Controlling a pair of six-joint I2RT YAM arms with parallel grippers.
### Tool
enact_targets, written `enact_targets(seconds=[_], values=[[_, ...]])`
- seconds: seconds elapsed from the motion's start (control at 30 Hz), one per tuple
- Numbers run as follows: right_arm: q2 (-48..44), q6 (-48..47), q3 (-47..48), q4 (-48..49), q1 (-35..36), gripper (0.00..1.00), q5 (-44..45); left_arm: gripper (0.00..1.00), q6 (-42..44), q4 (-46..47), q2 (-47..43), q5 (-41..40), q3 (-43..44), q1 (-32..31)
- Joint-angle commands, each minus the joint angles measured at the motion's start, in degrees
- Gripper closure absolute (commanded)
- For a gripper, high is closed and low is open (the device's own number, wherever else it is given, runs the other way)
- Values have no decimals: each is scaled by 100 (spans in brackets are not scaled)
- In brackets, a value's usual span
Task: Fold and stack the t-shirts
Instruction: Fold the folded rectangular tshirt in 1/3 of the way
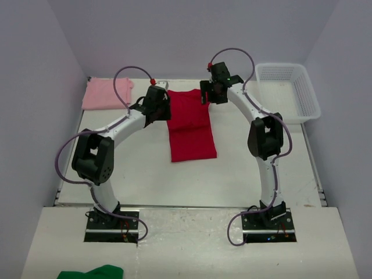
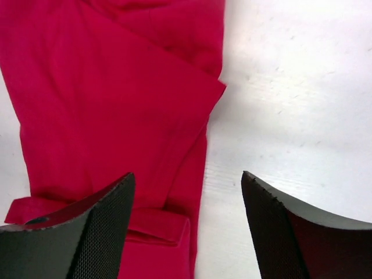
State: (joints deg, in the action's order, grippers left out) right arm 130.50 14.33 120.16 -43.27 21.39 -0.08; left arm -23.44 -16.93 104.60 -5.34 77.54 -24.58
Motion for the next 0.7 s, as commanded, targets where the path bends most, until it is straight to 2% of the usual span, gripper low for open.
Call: enact_targets(seconds=[0.0, 0.03, 0.07, 0.1, 0.13, 0.23, 0.3, 0.43, 0.67], values=[[-321, -247, 360, -261, -38, 25, 376, 65, -152, 699, -694, 916, -344, -248], [-515, -142, -146, -287, -38, 25, 516, 67, -152, 752, -712, 1156, -423, -319], [-751, -54, -551, -140, -38, 29, 604, 77, -187, 761, -669, 1376, -502, -389], [-1311, 78, -973, 1, -38, 42, 570, 88, -213, 813, -634, 1874, -546, -494], [-1612, 201, -1890, 185, -29, 99, 518, 100, -266, 962, -564, 2071, -625, -539], [-2630, 544, -3353, 784, -38, 100, 185, 100, -450, 1445, -319, 2897, -784, -627], [-2967, 711, -3796, 881, -3, 100, 175, 100, -503, 1587, -116, 3187, -749, -636], [-3722, 756, -4648, 846, 76, 100, 219, 100, -469, 1921, 446, 3277, -513, -636], [-4628, 852, -5274, 908, 190, 100, -53, 100, -258, 1754, 1132, 2935, -37, -601]])
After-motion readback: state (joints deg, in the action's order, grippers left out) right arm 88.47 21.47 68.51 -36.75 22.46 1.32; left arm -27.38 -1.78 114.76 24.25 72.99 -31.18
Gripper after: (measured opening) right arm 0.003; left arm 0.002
